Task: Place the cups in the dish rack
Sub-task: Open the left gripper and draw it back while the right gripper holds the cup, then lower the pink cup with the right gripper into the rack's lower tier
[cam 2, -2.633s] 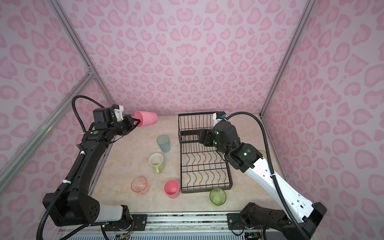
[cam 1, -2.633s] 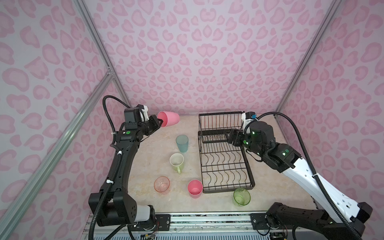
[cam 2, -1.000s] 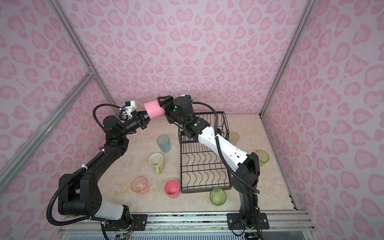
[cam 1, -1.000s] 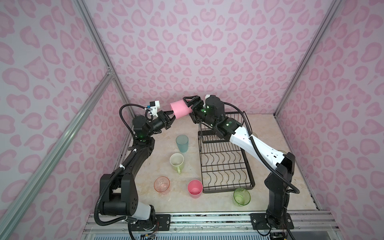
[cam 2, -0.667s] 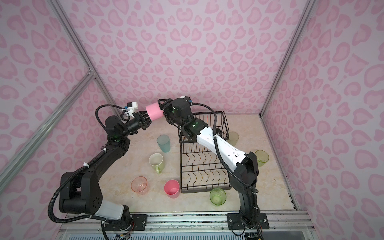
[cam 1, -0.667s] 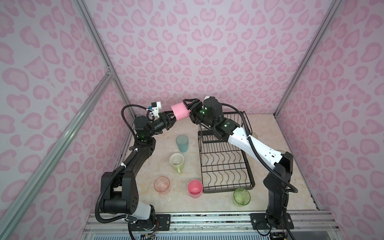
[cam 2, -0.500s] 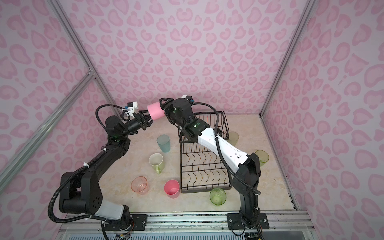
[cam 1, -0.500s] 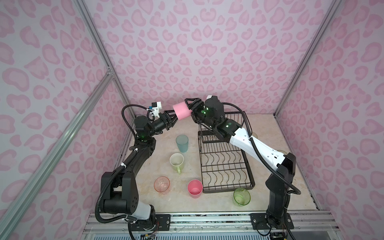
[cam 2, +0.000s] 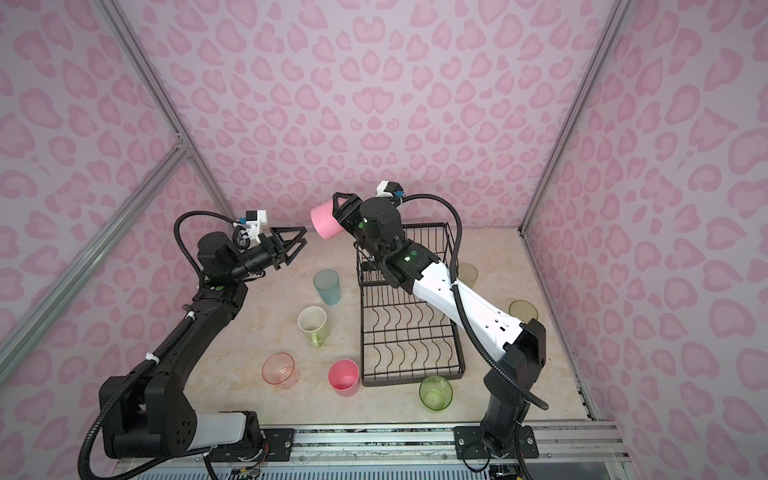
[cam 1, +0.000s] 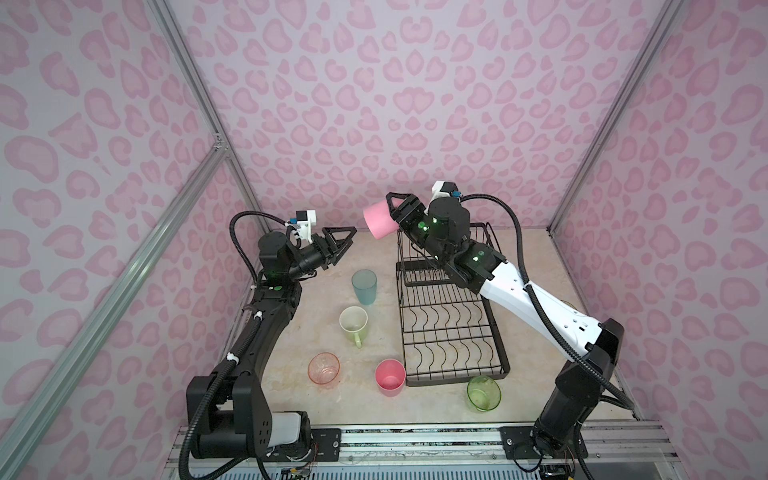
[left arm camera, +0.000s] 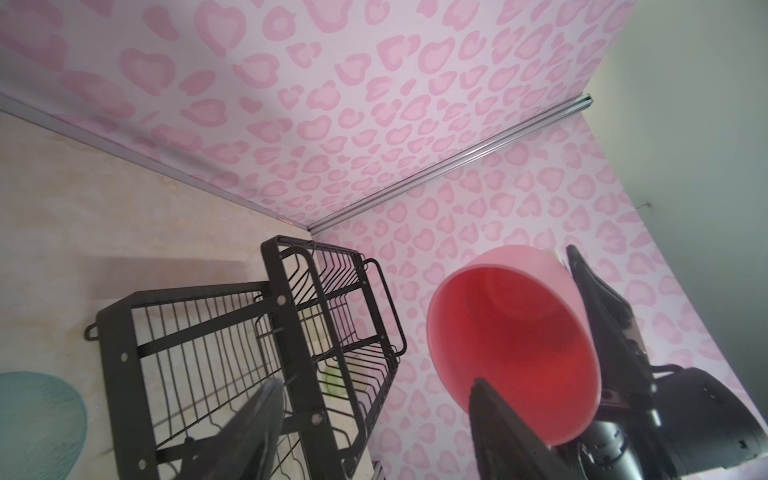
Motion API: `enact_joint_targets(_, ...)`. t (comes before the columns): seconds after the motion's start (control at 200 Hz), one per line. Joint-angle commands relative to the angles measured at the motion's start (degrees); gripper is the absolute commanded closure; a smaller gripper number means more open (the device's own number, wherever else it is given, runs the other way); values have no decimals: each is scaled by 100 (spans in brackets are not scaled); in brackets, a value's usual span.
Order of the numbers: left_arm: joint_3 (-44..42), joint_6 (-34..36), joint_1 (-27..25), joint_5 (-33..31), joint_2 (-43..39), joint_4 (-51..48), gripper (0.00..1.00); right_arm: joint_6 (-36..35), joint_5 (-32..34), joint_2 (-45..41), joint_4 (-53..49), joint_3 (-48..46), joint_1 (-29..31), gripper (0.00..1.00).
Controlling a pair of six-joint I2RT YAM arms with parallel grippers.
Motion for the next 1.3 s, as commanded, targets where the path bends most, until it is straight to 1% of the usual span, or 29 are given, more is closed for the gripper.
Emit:
enact_joint_targets(0.0, 146, 1311, 20, -442, -306, -1805, 26, -1273, 178, -437, 192, -474, 76, 40)
enact_joint_targets(0.065, 143, 1646, 20, -653, -472, -2270, 24, -1806, 401, -772, 99, -819, 206, 40)
enact_joint_targets(0.11, 120, 1826, 18, -779, -577, -2506, 23, -2408, 729, -1073, 58, -1122, 410, 40)
enact_joint_targets(0.2, 91, 2129, 24, -1000, -741, -2876, 23, -3272, 1303, -1659, 120, -1689, 828, 39)
enact_joint_targets(0.225, 85, 2207, 26, -1060, -780, -2951, 23, -3449, 1466, -1817, 149, -2008, 931, 39)
enact_joint_targets(0.375, 22, 2614, 21, -1415, -895, -3221, 22, -4207, 1933, -2661, 156, -2919, 1382, 39)
enact_joint_targets(0.47, 23, 2941, -35, -1741, -990, -3395, 21, -4643, 2382, -3118, 144, -3557, 1715, 39)
enact_joint_targets(0.595, 123, 3359, -134, -2254, -1118, -3694, 19, -4752, 2669, -3585, 221, -4423, 1865, 40)
enact_joint_targets(0.685, 173, 3512, -176, -2539, -1189, -3823, 18, -4922, 2912, -3922, 551, -5110, 2051, 40)
enact_joint_targets(0.81, 185, 3567, -200, -2671, -1241, -3848, 18, -5146, 3053, -4350, 1214, -6058, 2174, 42)
enact_joint_targets(0.95, 242, 3585, -242, -2766, -1248, -3846, 18, -5447, 3210, -4568, 1902, -6843, 2173, 42)
enact_joint_targets(1.035, 265, 3619, -263, -2830, -1275, -3773, 18, -5523, 3253, -4609, 2345, -7320, 2081, 41)
enact_joint_targets(1.145, 275, 3672, -289, -2898, -1290, -3696, 19, -5345, 3105, -4606, 2752, -7793, 1851, 40)
enact_joint_targets(1.295, 249, 3750, -307, -2956, -1264, -3642, 19, -5258, 3065, -4559, 3424, -8332, 1533, 40)
